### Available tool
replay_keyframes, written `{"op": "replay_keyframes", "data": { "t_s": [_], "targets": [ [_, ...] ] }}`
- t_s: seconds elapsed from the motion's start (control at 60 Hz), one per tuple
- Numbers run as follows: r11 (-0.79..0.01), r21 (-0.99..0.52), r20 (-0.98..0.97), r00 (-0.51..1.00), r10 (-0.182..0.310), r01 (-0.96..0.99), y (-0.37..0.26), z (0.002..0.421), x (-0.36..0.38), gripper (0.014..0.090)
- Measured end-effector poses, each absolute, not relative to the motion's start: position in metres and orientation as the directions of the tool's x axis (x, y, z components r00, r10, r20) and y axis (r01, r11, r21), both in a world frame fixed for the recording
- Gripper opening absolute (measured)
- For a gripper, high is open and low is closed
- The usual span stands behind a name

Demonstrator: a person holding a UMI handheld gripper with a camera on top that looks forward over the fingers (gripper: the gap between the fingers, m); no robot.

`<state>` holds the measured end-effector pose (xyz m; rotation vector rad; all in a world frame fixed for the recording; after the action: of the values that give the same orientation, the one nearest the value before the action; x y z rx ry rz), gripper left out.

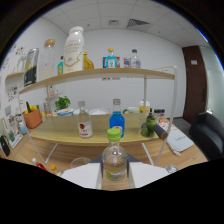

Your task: Make me a cup of Vodka Sunrise.

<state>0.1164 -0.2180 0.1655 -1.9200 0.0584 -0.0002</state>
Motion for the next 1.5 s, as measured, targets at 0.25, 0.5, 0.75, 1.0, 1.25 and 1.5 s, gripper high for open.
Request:
{"op": "replay_keyframes", "data": {
  "t_s": [0.25,0.5,0.75,1.0,1.25,1.5],
  "targets": [
    [-0.299,-0.788,0.544,0.836,0.068,0.537,-0.201,0.186,0.118,0.0353],
    [-0.185,-0.254,0.94,0.288,0.184,0.949,-0.191,0.189,0.111,0.0354],
    [-0.062,0.296,0.934,-0.275,0.227,0.953,-0.185,0.178,0.113,0.0356],
    [-0.013,0.473,0.859,-0.457,0.231,0.881,-0.185,0.175,0.117,0.0356],
    [-0.07,0.155,0.973,-0.139,0.186,0.985,-0.191,0.206,0.11,0.0355],
    [-0.126,-0.738,0.665,0.746,0.034,0.663,-0.207,0.26,0.122,0.036]
  ]
}}
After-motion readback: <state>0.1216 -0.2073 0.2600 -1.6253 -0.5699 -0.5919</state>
